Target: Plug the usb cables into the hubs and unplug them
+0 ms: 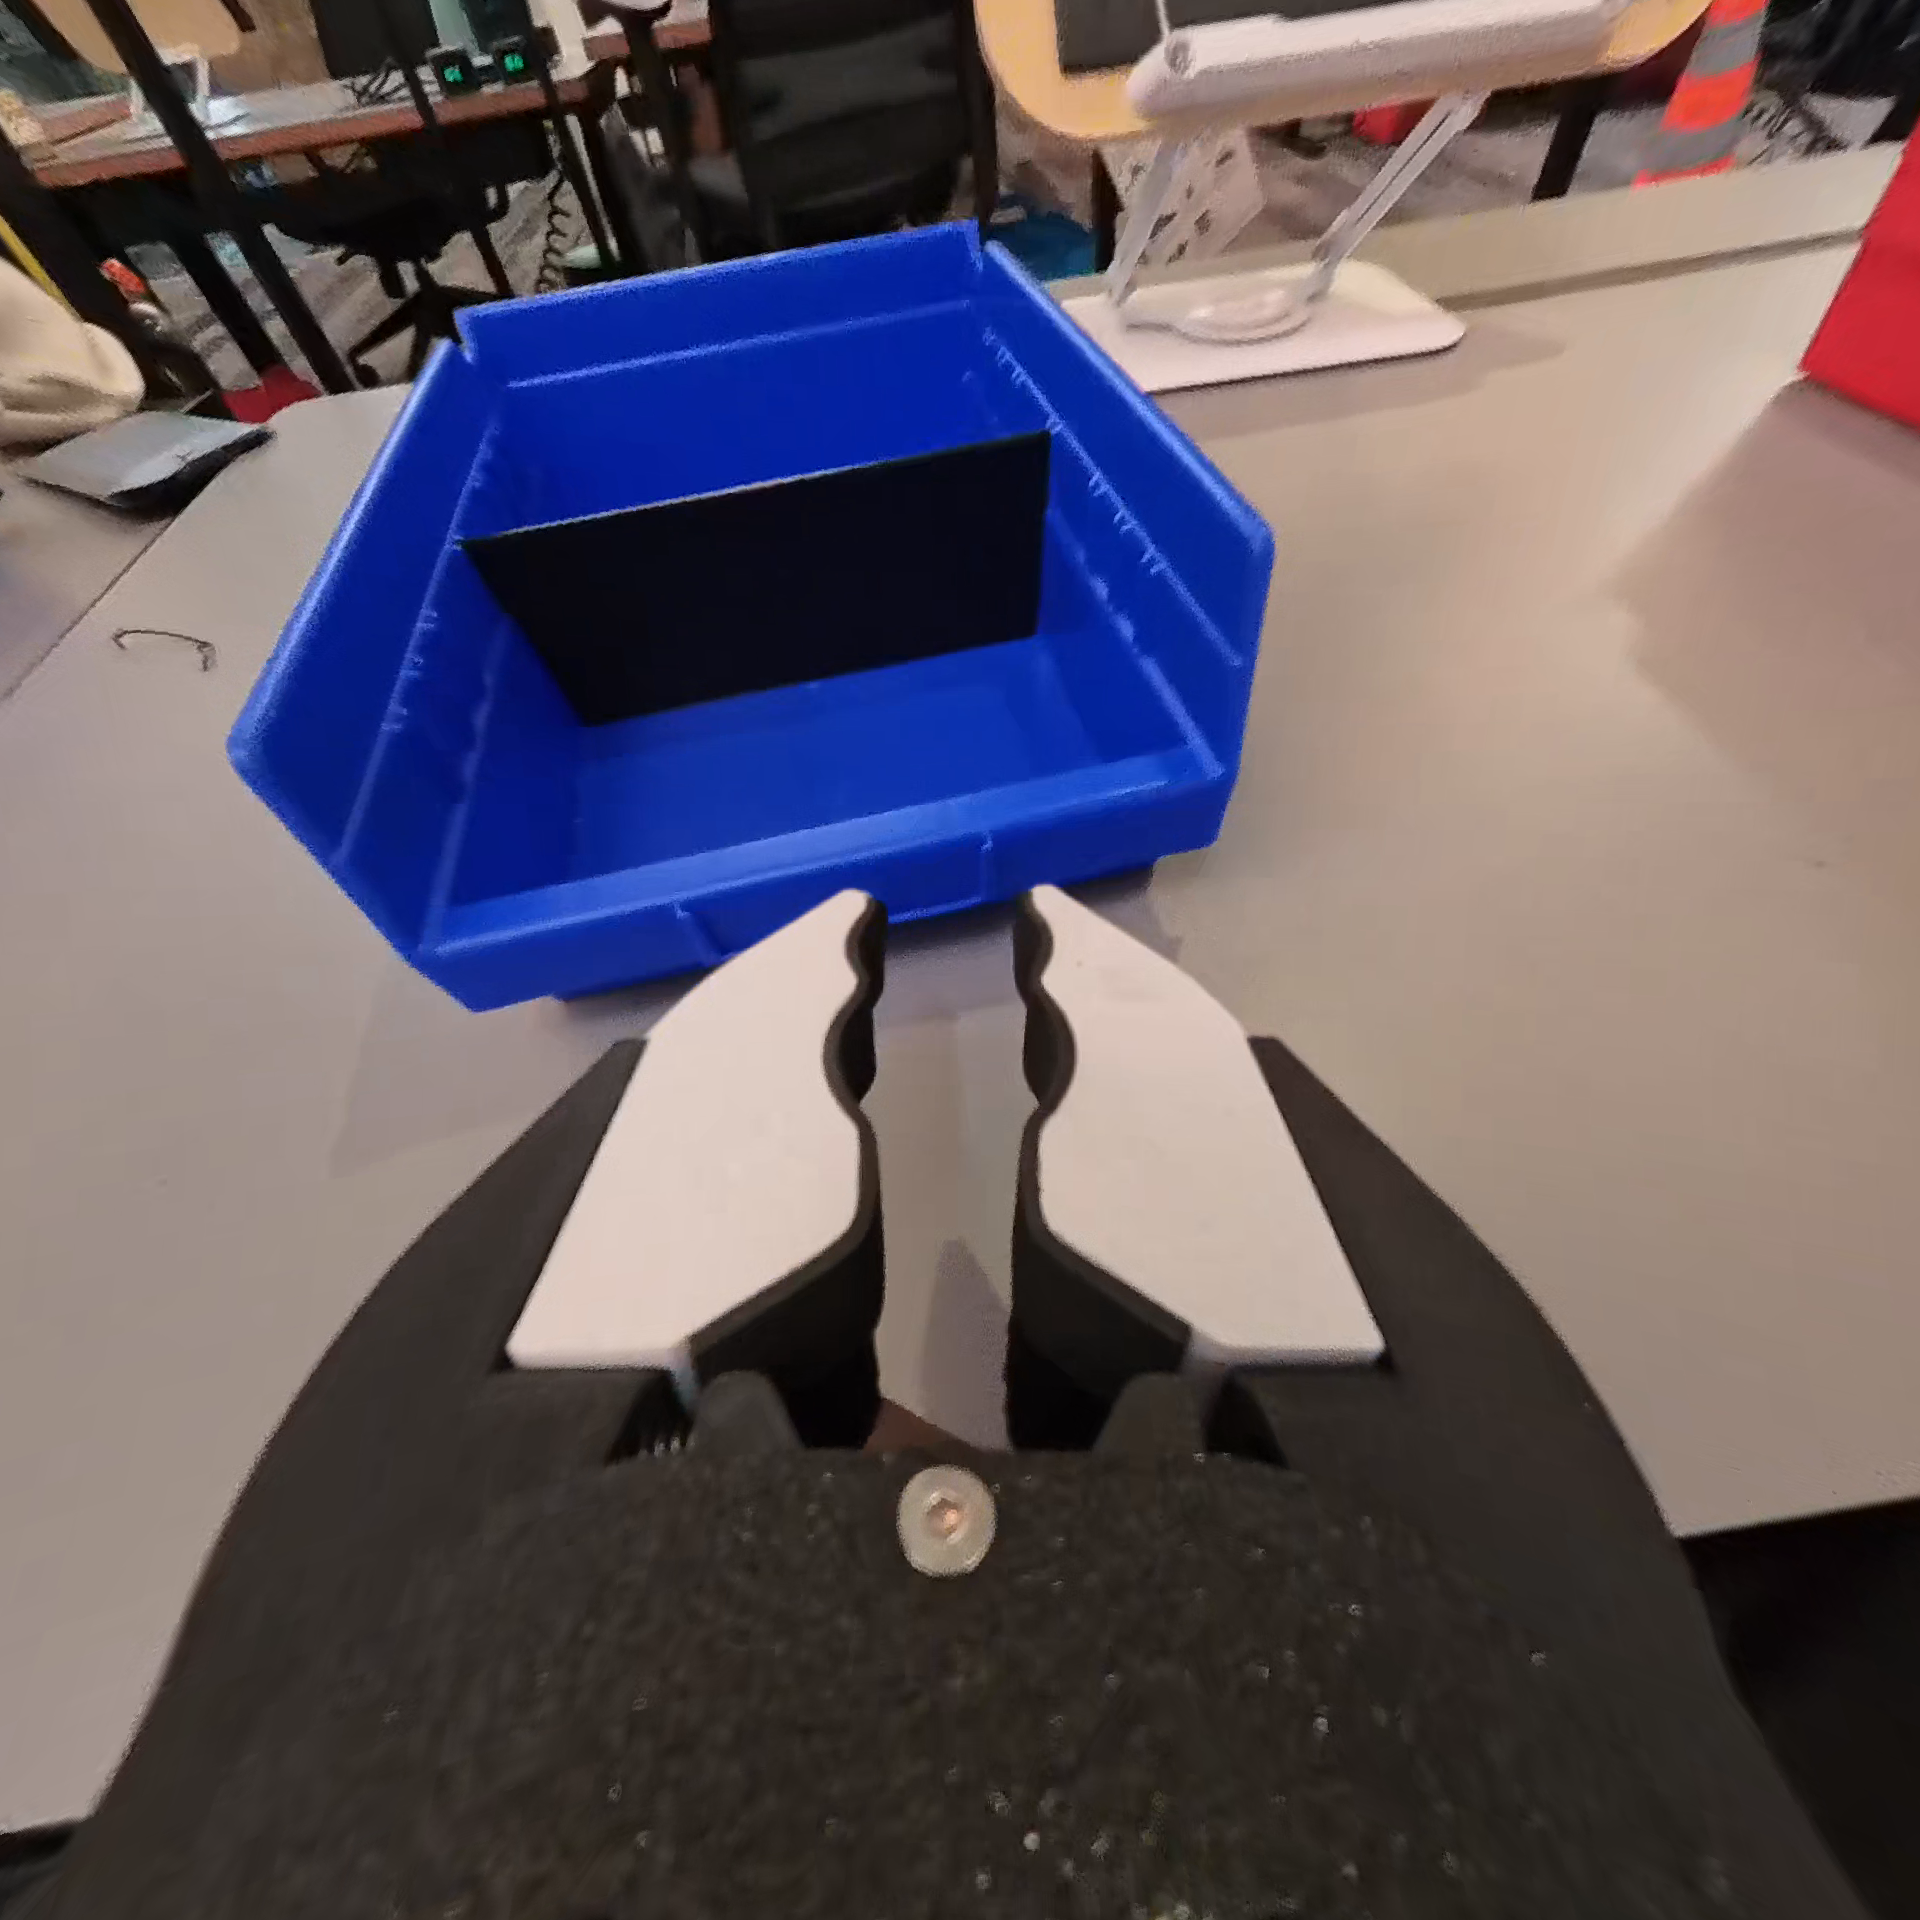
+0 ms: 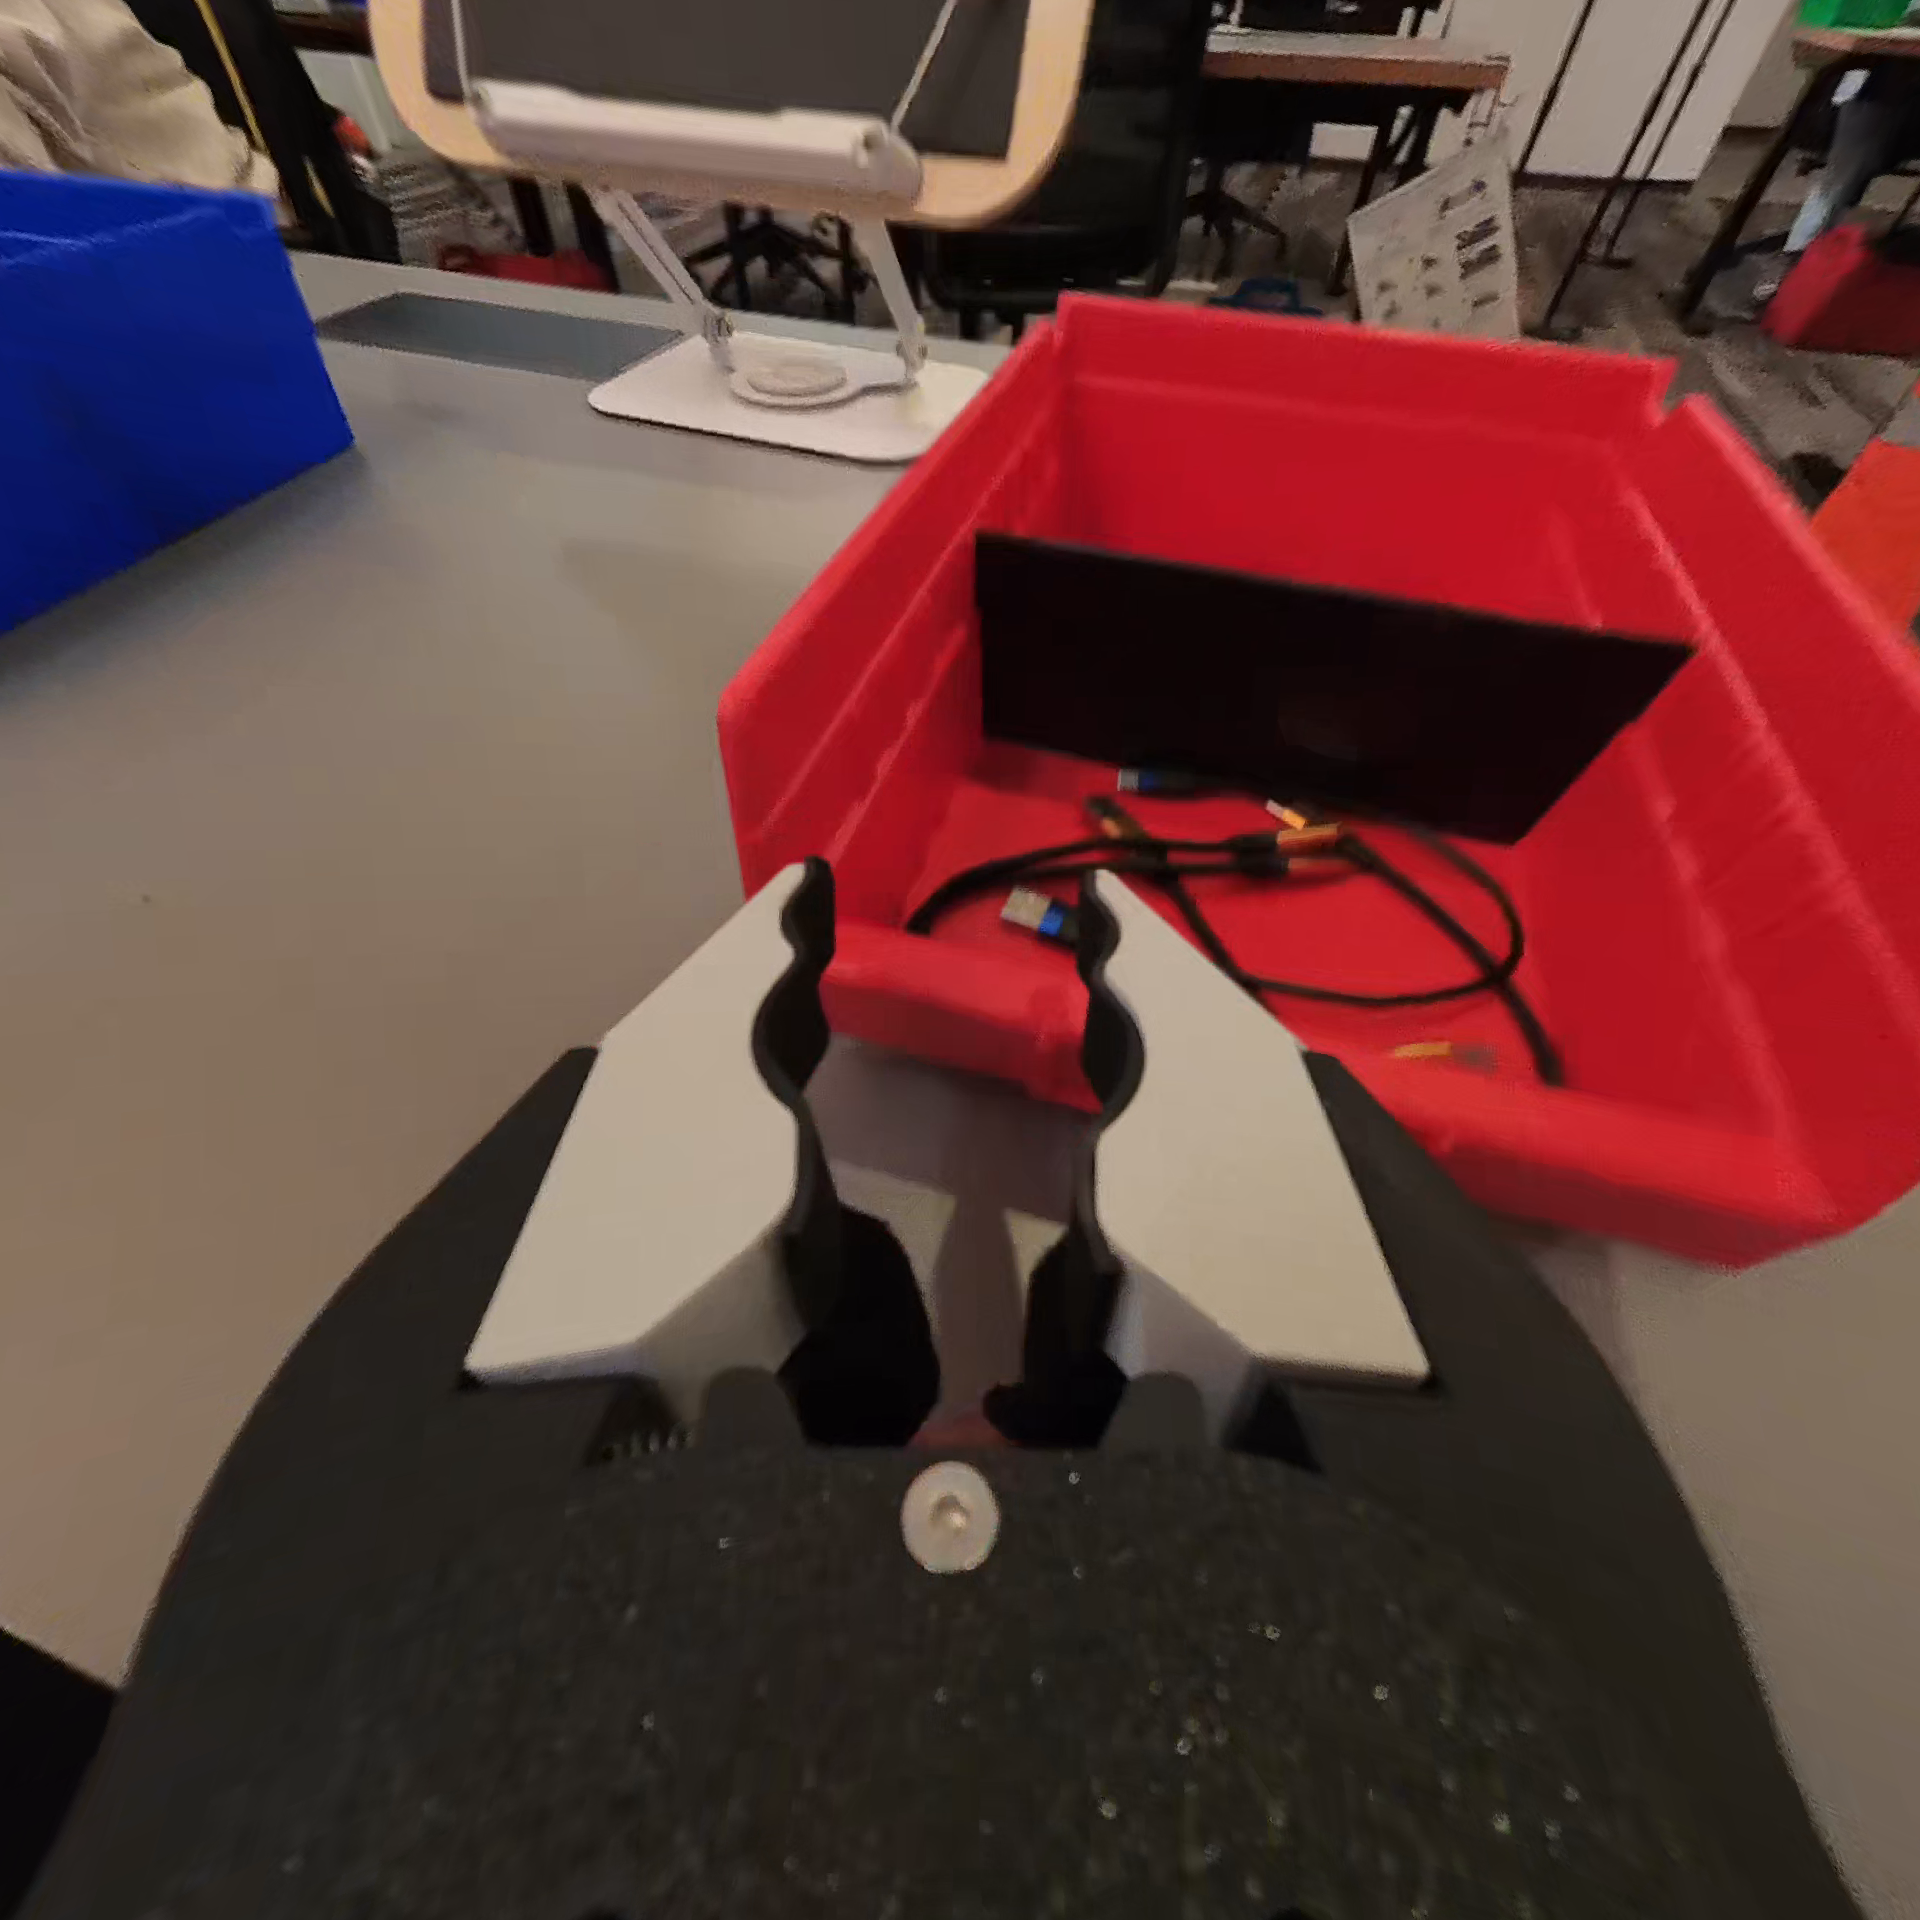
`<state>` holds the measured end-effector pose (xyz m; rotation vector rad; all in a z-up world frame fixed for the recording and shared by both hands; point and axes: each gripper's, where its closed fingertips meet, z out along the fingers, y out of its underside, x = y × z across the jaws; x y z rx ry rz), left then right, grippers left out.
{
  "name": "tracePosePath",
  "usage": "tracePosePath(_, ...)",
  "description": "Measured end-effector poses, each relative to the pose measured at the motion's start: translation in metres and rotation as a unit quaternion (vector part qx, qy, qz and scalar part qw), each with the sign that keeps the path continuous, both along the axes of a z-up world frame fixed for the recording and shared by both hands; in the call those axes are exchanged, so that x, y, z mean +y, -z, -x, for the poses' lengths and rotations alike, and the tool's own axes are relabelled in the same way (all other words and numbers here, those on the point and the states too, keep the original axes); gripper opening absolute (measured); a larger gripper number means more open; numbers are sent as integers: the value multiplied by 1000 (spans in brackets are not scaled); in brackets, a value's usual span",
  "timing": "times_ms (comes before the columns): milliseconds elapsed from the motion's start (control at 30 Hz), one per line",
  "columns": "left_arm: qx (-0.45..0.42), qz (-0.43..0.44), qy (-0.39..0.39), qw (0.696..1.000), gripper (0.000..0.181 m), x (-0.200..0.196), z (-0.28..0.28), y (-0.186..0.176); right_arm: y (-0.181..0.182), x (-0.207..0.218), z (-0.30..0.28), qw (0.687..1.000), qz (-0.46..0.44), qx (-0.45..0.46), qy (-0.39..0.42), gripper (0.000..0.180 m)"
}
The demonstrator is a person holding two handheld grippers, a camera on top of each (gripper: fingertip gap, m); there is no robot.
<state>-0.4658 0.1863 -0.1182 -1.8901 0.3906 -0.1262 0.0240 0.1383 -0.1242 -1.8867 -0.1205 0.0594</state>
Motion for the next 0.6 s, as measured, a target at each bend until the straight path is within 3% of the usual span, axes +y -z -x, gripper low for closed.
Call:
tracePosePath(67,9,1,-11,1000,22,1,2,1,13,-4,5,1000,24,-2,-12,46)
tracePosePath(167,14,4,-15,1000,22,3,2,3,8,2,-6,1000,7,-7,2,45)
tracePosePath(333,20,8,-14,1000,22,6,2,5,8,1,-14,998,9,59,25,47)
tracePosePath(600,24,11,-9,1000,22,10,-1,8,7,-5,-25,998,2,53,42,47)
